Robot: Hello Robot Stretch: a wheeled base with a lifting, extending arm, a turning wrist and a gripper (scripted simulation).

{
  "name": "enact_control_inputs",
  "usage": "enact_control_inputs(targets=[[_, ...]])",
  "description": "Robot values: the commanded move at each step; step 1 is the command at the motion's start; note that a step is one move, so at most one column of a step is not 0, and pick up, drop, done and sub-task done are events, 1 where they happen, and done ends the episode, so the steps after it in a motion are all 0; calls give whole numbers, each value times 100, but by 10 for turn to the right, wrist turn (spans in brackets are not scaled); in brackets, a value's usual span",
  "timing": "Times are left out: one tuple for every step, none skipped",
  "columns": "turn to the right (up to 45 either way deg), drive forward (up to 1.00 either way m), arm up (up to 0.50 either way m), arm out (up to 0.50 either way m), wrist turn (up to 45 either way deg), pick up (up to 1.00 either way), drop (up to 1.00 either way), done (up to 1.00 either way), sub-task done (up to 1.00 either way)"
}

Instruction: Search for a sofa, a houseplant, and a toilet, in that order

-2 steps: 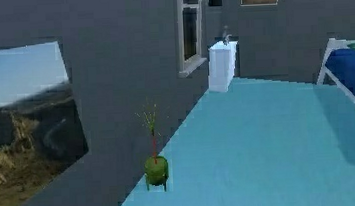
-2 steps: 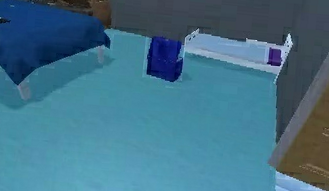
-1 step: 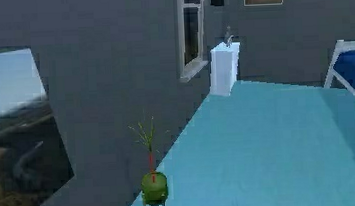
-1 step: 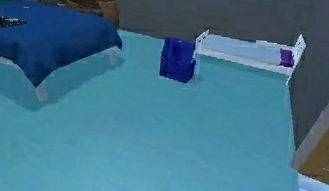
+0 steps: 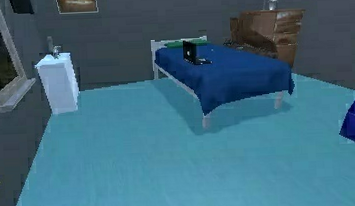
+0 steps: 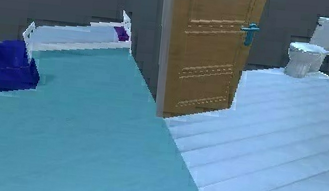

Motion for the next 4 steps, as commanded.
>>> enact_control_inputs(targets=[[0,50,0,0,0,0,0,0,0],[-450,0,0,0,0,0,0,0,0],[-330,0,0,0,0,0,0,0,0],[0,0,0,0,0,0,0,0,100]])
